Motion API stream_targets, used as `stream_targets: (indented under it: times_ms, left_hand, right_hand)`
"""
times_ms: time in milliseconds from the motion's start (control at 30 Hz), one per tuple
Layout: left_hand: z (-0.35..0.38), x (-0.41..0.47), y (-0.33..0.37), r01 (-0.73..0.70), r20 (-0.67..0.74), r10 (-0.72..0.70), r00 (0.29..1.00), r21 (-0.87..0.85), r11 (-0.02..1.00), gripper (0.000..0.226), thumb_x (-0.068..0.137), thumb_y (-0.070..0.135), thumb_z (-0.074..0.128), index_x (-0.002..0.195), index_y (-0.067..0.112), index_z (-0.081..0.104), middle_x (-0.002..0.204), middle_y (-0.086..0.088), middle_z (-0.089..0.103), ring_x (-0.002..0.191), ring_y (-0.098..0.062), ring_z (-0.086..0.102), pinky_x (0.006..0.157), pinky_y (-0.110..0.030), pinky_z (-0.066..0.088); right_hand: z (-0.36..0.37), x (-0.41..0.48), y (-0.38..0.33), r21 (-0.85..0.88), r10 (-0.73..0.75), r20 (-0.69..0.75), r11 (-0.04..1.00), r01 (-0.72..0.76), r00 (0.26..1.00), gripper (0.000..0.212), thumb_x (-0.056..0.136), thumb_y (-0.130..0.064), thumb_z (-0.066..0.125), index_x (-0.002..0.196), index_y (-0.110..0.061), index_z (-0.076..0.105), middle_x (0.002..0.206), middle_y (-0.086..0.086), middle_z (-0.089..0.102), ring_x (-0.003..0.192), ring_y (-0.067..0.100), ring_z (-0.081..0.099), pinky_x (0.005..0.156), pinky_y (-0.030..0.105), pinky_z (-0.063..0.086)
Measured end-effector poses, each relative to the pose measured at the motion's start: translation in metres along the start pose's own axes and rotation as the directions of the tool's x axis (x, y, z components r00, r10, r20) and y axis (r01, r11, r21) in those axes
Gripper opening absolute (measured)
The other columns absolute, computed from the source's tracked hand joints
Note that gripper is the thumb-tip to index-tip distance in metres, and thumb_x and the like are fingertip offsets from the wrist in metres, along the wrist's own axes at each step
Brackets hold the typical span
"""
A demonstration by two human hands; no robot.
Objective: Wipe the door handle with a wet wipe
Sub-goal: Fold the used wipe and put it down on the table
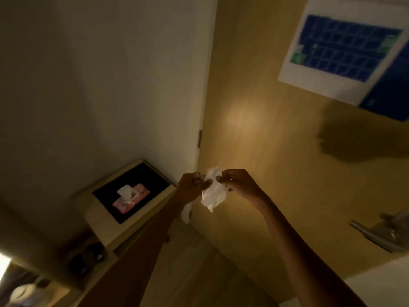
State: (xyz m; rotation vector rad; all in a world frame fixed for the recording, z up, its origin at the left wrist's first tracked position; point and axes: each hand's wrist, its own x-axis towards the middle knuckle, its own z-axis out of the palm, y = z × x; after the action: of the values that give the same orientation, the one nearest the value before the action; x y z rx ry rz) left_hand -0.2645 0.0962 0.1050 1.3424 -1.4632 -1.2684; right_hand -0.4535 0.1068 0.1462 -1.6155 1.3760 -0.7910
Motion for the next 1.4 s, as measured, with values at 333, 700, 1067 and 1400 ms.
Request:
stream_targets:
  times_ms: [333,700,1067,1400]
  left_hand:
    - [-0.156,0.019,-0.062,0.1,-0.204,-0.08,0.976,0.088,0.991,0.021,0.084,0.022,0.068,0.088,0.001,0.068,0.079,-0.007,0.066,0.073,-0.015,0.064,0.072,-0.022,0.053]
    - [-0.225,0.07,-0.147,0.297,-0.311,-0.242,0.919,0.146,0.944,0.029,0.084,0.027,0.069,0.096,0.001,0.07,0.087,-0.007,0.068,0.072,-0.011,0.061,0.061,-0.008,0.044]
    - [-0.257,0.204,-0.245,0.458,-0.345,-0.418,0.84,0.039,0.888,0.022,0.085,0.019,0.067,0.1,0.004,0.07,0.096,-0.007,0.07,0.082,-0.011,0.061,0.062,-0.008,0.045]
    - [-0.268,0.325,-0.377,0.552,-0.24,-0.533,0.811,0.017,0.833,0.024,0.085,0.01,0.066,0.105,-0.003,0.065,0.105,-0.02,0.067,0.085,-0.019,0.061,0.073,-0.028,0.049]
  right_hand:
    - [0.141,0.107,-0.038,0.004,0.018,0.138,1.0,-0.019,0.99,0.019,0.088,-0.026,0.066,0.079,-0.011,0.07,0.077,0.003,0.07,0.071,0.012,0.066,0.057,0.021,0.052]
    - [0.229,0.225,-0.006,-0.034,0.113,0.345,0.994,-0.108,0.932,0.029,0.09,-0.03,0.064,0.091,-0.001,0.067,0.087,0.02,0.068,0.08,0.031,0.067,0.067,0.039,0.055]
    - [0.29,0.392,0.081,-0.052,0.204,0.44,0.978,-0.202,0.875,0.016,0.091,-0.016,0.062,0.102,-0.004,0.066,0.094,0.014,0.068,0.086,0.027,0.068,0.07,0.037,0.057]
    - [0.355,0.501,0.196,-0.161,0.307,0.208,0.947,-0.277,0.929,0.016,0.085,-0.019,0.07,0.1,-0.011,0.068,0.09,0.003,0.066,0.082,0.018,0.062,0.071,0.029,0.052]
